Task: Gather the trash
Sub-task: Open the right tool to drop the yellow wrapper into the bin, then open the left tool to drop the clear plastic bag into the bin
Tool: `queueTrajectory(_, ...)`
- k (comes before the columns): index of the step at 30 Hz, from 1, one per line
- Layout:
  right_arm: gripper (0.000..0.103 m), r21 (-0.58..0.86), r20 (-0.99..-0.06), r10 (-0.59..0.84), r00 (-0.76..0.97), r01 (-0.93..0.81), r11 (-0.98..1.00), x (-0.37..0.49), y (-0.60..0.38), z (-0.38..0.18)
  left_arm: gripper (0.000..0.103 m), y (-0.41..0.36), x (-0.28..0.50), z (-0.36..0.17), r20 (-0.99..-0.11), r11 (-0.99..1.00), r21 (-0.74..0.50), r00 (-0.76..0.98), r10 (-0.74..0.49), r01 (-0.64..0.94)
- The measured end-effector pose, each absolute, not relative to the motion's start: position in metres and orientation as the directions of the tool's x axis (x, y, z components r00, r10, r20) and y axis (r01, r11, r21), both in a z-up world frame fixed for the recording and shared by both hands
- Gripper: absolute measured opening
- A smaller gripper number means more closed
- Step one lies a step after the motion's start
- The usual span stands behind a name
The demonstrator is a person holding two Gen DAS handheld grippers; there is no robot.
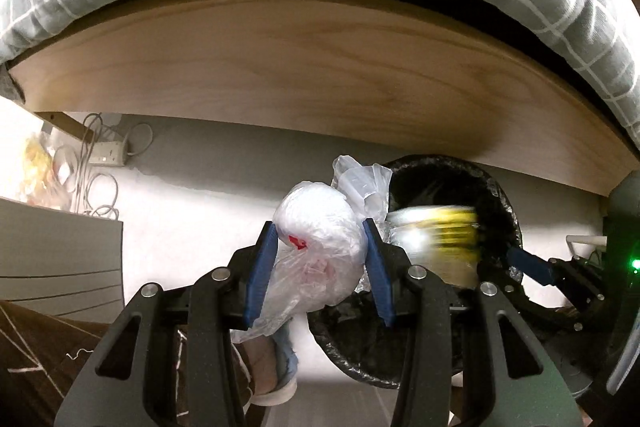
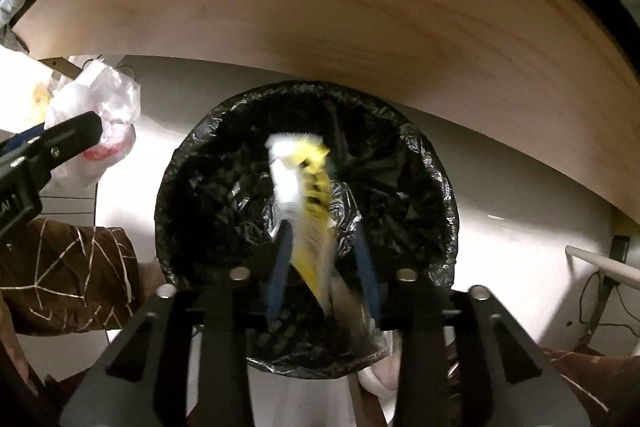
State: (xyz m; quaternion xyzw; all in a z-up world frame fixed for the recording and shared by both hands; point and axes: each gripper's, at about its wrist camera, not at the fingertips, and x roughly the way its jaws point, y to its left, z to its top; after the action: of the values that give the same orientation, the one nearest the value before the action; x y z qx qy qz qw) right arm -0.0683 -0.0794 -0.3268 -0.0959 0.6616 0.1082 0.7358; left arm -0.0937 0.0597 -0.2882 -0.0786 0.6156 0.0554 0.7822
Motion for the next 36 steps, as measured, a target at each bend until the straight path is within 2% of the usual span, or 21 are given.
queueTrajectory(6, 0.074, -0.032, -0.987, 0.014, 0.160, -0.279, 0.960, -0.069, -0.085, -0.311, 0.043, 0.054, -0.094, -0.289, -0.972, 0.983, -0.059, 0.236, -0.017, -0.173)
queueTrajectory(12, 0.091, -0.041, -0.965, 0.005, 0.261, -0.169, 0.985, -0.064, -0.124, -0.279, 0.043, 0.027, -0.088, -0.287, -0.969, 0.990, -0.070, 0.244, -0.037, -0.126)
queueTrajectory(21, 0.095, 0.001, -0.936, 0.006, 0.352, -0.014, 1.000, -0.067, -0.188, -0.252, 0.043, -0.026, -0.080, -0.286, -0.968, 0.996, -0.074, 0.242, -0.061, -0.044)
queueTrajectory(36, 0.095, 0.016, -0.934, -0.013, 0.358, 0.078, 0.997, -0.069, -0.226, -0.254, 0.045, -0.076, -0.076, -0.293, -0.972, 0.998, -0.042, 0.230, -0.054, 0.057)
